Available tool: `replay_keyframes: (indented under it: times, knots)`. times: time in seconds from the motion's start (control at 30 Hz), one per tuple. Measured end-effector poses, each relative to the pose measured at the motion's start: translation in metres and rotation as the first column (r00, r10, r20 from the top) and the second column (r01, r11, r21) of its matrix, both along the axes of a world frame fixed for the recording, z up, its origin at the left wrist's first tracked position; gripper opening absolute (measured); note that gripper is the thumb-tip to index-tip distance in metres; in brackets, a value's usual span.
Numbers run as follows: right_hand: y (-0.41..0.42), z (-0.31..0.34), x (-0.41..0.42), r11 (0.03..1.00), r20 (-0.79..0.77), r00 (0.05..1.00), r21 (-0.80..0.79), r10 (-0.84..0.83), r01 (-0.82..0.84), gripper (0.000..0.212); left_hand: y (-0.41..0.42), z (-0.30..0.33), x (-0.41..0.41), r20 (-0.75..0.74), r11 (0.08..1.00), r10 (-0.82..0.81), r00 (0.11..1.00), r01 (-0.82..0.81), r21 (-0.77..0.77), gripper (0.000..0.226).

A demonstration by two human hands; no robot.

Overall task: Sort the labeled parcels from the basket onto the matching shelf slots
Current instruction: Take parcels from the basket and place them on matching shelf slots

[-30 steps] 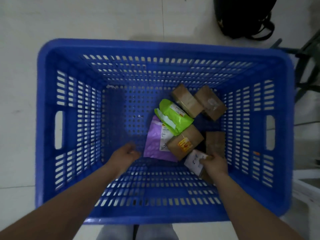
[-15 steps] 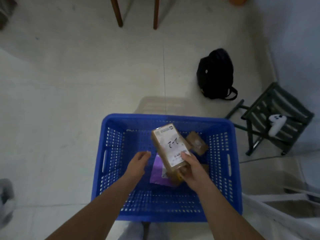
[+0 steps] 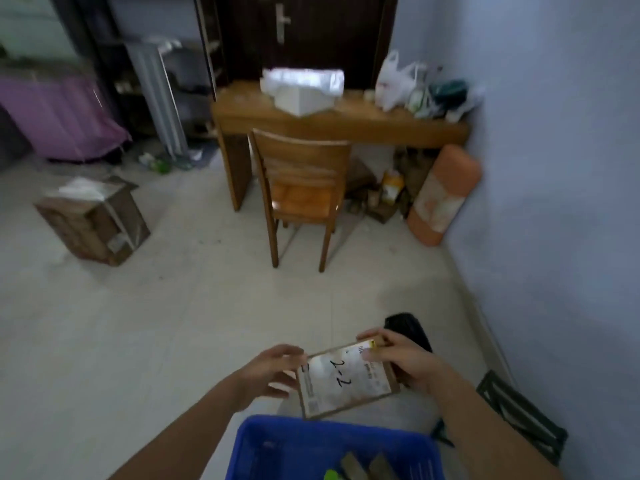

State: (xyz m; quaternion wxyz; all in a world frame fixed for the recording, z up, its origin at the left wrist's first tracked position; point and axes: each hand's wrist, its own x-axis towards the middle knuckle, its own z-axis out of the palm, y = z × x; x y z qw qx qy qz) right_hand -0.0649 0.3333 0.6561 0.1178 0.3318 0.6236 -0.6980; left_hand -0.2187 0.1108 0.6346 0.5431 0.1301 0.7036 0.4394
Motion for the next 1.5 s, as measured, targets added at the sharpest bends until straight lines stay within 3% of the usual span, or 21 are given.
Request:
replay_keyframes:
  times: [0.13,0.27,0.33,0.43,0.57,0.7,0.8,1.03,1.27,1.5]
  knots:
    - [0.008,0.122,-0.035,0.972,-0.090,0.995,0.232,0.052,-0.030,0.040,0.020,0.102,-0.012,-0.124,0.981,-0.189,0.974,0.193,0.026,0.061]
    - [0.011,0.237,-0.064,0.836,-0.123,0.977,0.542,0.175,-0.081,0.049,0.036,0.198,-0.013,-0.239,0.958,-0.223,0.945,0.257,0.123,0.046]
    - [0.008,0.289,-0.068,0.775,-0.159,0.964,0.628,0.213,-0.067,0.056,0.038,0.238,-0.013,-0.295,0.954,-0.159,0.942,0.224,0.199,0.046]
    - [-0.001,0.347,-0.068,0.721,-0.322,0.936,0.682,0.143,0.124,0.055,0.037,0.288,-0.014,-0.352,0.932,-0.003,0.936,0.131,0.339,0.052]
    - [-0.016,0.395,-0.067,0.726,-0.569,0.821,0.548,-0.039,0.414,0.058,0.039,0.341,-0.010,-0.292,0.843,0.226,0.929,-0.037,0.536,0.044]
    - [-0.024,0.409,-0.059,0.751,-0.613,0.777,0.444,-0.144,0.489,0.072,0.039,0.385,0.000,-0.239,0.751,0.373,0.896,-0.141,0.645,0.036]
    - [-0.034,0.410,-0.049,0.753,-0.594,0.792,0.456,-0.140,0.475,0.066,0.037,0.403,0.002,-0.262,0.732,0.406,0.876,-0.139,0.667,0.040]
    - [-0.058,0.420,-0.037,0.799,-0.601,0.795,0.441,-0.074,0.408,0.057,0.039,0.428,0.005,-0.349,0.741,0.442,0.826,-0.116,0.662,0.049]
    - [-0.058,0.428,-0.032,0.750,-0.591,0.806,0.550,0.039,0.367,0.053,0.028,0.443,0.005,-0.418,0.773,0.390,0.820,-0.045,0.633,0.045]
    - [-0.060,0.427,-0.028,0.748,-0.566,0.823,0.565,0.043,0.349,0.044,0.022,0.443,0.001,-0.449,0.799,0.326,0.832,0.012,0.602,0.029]
